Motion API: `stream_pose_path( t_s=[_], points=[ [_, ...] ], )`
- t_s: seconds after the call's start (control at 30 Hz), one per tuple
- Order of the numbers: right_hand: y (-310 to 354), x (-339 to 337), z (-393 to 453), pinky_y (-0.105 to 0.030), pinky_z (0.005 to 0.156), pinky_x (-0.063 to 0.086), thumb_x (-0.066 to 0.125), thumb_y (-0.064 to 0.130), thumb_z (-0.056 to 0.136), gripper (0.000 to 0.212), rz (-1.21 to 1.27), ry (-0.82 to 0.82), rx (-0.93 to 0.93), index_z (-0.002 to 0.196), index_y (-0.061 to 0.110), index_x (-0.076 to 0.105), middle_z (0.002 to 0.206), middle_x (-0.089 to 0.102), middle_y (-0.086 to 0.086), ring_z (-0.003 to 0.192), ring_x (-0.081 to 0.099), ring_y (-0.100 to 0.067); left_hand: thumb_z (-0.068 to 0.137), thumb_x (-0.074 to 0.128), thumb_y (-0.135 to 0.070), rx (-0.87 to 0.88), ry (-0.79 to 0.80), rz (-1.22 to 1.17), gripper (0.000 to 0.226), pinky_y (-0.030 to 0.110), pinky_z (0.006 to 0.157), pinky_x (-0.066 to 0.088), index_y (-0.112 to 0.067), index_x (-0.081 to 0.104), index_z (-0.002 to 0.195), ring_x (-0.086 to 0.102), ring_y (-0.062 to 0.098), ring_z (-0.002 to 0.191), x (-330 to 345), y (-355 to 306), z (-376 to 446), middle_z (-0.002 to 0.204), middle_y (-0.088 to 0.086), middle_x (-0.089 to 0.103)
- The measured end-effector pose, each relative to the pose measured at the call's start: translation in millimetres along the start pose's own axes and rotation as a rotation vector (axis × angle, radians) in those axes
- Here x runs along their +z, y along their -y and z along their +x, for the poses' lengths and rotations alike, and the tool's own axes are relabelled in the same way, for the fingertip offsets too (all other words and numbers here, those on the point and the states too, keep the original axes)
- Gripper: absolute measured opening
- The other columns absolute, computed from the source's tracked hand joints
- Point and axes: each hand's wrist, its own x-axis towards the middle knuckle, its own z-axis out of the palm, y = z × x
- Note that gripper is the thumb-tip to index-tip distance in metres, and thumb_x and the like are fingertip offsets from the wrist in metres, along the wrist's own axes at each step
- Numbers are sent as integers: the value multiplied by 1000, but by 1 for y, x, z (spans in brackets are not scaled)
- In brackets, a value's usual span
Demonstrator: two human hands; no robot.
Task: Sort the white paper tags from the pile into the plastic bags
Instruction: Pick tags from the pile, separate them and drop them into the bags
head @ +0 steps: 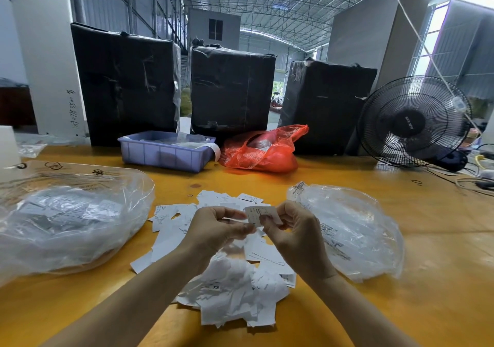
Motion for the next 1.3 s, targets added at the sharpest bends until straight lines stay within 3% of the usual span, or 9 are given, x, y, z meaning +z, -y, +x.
stream_pose_path(
  t_s=[0.1,0.2,0.33,0.47,0.6,0.73,0.87,1.1,1.3],
  points=[
    [0,0,0,-40,56,50,71,6,80,17,18,57,27,68,4,59,66,64,-7,62,59,-22,67,81,-3,17,-14,10,21,25,65,47,-10,69,84,62,9,54,-1,0,0,61,2,71],
    [-2,0,1,-29,48,42,71,4,79,21,66,143,95,65,3,56,60,59,-6,55,50,-8,68,79,-2,31,-31,1,20,24,64,48,-9,68,83,65,10,53,-2,0,0,62,3,71],
    [-4,0,3,-43,54,44,70,3,79,17,145,214,180,76,-11,59,72,62,-27,62,54,-24,68,79,-2,36,-44,11,22,26,65,49,-6,67,86,68,12,55,-2,0,0,64,5,72],
    [-6,-1,3,-29,50,39,70,5,79,19,137,177,203,71,-6,57,63,58,-16,56,49,-15,71,78,-6,24,-9,6,21,20,56,51,-4,66,88,70,15,58,-2,-1,-1,67,7,73],
    [-8,0,3,-27,49,40,69,5,80,15,105,160,210,72,-3,58,63,58,-9,56,51,-14,77,74,-9,18,19,5,14,23,58,50,-6,65,88,70,15,58,-1,-2,-2,68,7,73],
    [-3,-2,3,-40,59,52,72,5,79,11,166,215,199,84,0,63,76,65,-18,66,61,-29,74,75,-4,-3,44,3,17,40,80,54,-3,65,89,71,20,60,1,-1,-4,72,14,73],
    [-2,-3,3,-49,62,50,73,7,79,15,174,205,226,84,-5,65,78,65,-25,68,62,-36,73,76,0,-9,30,5,21,36,76,55,-4,64,91,71,19,59,0,-2,-4,72,15,73],
    [-5,-2,4,-53,65,54,69,2,81,6,159,114,270,80,-1,64,78,68,-20,72,66,-35,73,75,1,-31,69,23,25,45,90,52,-5,63,94,72,19,64,1,-5,-6,73,14,73],
    [-6,-1,5,-51,61,54,70,4,80,11,106,55,217,80,-4,63,78,67,-20,72,66,-35,76,74,-3,-26,90,23,24,40,85,53,-4,63,97,72,18,66,0,-4,-6,75,12,74]
  ],
)
